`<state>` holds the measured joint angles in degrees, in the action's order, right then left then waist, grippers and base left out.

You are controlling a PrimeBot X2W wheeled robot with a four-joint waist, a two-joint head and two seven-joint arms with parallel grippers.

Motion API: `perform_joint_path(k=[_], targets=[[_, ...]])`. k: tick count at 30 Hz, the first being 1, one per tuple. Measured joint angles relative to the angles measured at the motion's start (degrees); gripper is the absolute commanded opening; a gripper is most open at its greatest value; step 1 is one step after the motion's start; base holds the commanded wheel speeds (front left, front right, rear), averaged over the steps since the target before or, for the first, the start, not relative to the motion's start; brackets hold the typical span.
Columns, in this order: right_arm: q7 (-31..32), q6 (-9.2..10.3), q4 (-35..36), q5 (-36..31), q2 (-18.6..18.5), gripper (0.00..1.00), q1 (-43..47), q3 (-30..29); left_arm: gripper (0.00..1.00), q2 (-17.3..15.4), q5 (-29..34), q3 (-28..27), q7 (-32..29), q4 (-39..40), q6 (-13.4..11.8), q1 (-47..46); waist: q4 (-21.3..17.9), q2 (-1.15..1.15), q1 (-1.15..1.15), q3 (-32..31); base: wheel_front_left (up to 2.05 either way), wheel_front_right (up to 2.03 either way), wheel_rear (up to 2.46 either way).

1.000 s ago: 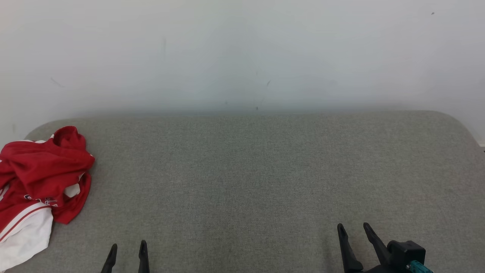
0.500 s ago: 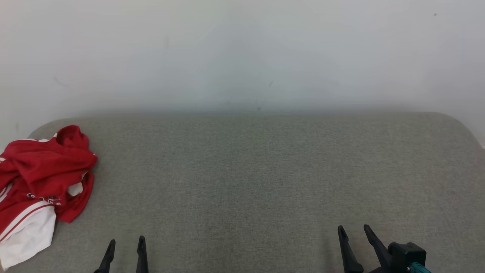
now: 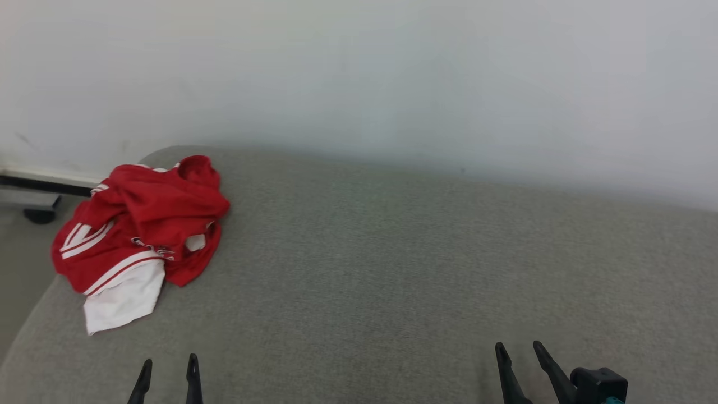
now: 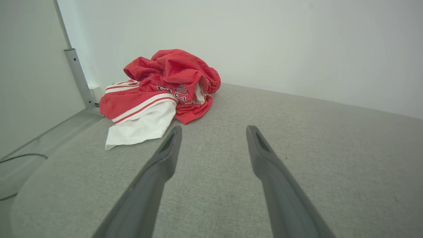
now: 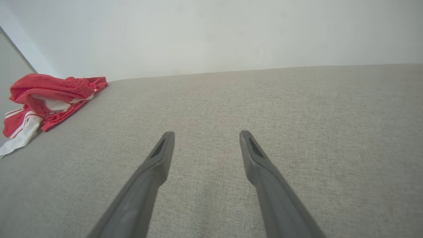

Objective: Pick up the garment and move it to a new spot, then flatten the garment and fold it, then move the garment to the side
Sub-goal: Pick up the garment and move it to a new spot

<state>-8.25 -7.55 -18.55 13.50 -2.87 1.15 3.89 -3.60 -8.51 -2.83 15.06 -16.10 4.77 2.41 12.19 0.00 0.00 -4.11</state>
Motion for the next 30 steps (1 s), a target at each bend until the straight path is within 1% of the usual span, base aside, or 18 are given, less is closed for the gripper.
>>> perform_joint_path(k=[6,10,14,17,22,30], targets=[[-0.8,0.00,-0.7,1.1,0.0,1.00,0.0,1.1,1.00,-0.8,1.0,-1.2,0.0,0.4,-0.1,1.1,7.1,0.00,0.00,-0.4,0.00,0.00,0.00],[-0.5,0.00,-1.0,1.0,0.0,1.00,-2.4,3.5,1.00,-0.8,0.7,-3.3,0.0,2.5,-0.8,2.2,11.4,0.00,-0.01,-0.2,0.00,0.00,0.00],[-0.1,0.00,-2.0,1.0,0.0,1.00,-4.9,5.6,1.00,-0.5,-0.3,-5.1,0.0,4.3,-1.8,3.6,14.6,0.00,-0.01,0.5,0.00,0.00,0.00],[0.0,0.00,-2.9,0.8,0.0,1.00,-6.5,6.7,1.00,-0.1,-0.6,-6.0,0.0,5.6,-2.3,4.4,16.0,0.00,-0.01,1.6,0.00,0.00,0.00],[-0.1,0.00,-4.6,0.6,0.0,1.00,-8.8,8.7,1.00,0.3,-0.8,-7.0,0.0,7.1,-2.8,5.8,17.4,0.00,0.00,3.3,0.00,0.00,0.00],[-0.7,0.00,-6.3,0.0,0.0,1.00,-10.4,9.6,1.00,0.5,-1.0,-7.2,0.0,7.6,-3.3,6.4,18.0,0.00,0.00,4.1,-0.01,-0.01,-0.01]])
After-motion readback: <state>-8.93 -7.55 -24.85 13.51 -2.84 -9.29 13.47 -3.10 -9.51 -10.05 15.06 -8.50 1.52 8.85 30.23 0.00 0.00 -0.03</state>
